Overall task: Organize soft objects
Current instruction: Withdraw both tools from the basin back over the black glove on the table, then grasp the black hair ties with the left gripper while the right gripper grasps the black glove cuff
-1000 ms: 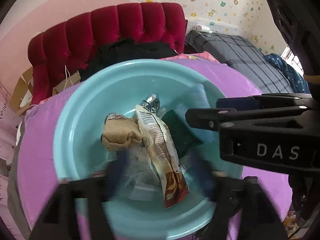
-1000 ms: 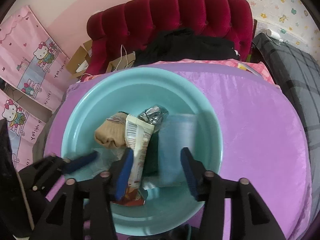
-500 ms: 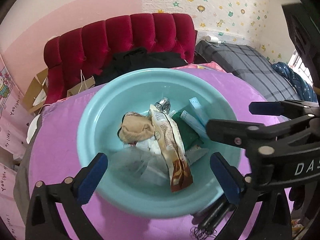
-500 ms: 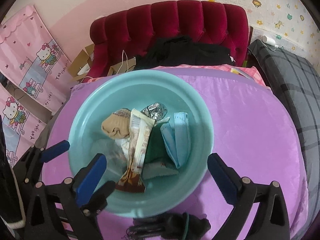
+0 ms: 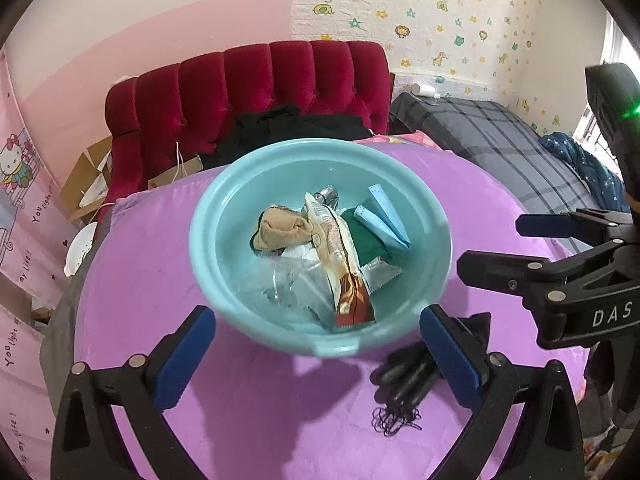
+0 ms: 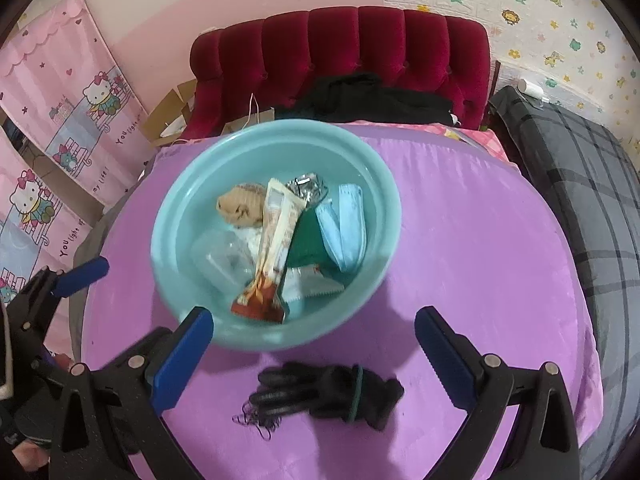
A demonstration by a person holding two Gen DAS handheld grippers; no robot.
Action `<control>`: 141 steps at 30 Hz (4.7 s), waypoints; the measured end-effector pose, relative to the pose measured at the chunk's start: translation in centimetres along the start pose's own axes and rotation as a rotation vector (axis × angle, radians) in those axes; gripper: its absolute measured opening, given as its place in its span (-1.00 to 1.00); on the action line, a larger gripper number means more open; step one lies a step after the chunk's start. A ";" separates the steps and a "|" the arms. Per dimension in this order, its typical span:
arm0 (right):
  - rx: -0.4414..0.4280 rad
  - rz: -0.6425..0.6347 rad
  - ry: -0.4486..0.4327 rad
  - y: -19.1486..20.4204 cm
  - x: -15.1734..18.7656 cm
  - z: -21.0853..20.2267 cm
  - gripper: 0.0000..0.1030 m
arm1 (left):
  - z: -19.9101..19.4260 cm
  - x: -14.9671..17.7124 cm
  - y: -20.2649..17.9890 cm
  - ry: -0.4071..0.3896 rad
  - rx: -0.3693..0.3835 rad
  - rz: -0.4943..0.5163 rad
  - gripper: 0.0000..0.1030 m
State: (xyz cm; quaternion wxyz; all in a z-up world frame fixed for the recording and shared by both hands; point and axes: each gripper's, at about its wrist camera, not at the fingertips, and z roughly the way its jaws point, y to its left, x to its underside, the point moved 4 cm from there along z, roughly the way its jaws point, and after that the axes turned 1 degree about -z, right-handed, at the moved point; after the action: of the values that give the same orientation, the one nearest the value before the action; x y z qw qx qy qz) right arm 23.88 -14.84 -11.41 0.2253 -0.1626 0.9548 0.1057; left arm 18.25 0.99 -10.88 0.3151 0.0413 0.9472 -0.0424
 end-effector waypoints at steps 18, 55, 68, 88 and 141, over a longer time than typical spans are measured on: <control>0.042 -0.026 -0.027 0.0 6.2 -3.1 1.00 | -3.0 6.8 -1.6 -0.007 0.004 0.016 1.00; 0.080 0.023 -0.014 -3.5 16.4 0.9 1.00 | 2.2 14.9 -4.8 0.067 0.001 -0.048 1.00; 0.068 0.034 -0.026 -5.7 16.5 2.3 1.00 | 6.2 13.9 -6.8 0.094 0.027 -0.074 1.00; 0.016 0.015 -0.014 -6.8 16.1 3.3 1.00 | 7.4 13.8 -7.1 0.165 0.082 -0.150 -0.32; -0.021 -0.047 0.121 -0.1 12.4 5.5 -0.66 | -0.4 15.5 -0.9 0.109 0.068 -0.184 -0.45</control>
State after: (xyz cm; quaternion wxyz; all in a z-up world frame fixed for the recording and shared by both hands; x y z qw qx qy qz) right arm 15.64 -16.72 -22.02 0.1678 -0.1935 0.9614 0.1006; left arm 5.54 0.90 -19.81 0.2565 -0.0328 0.9607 -0.1012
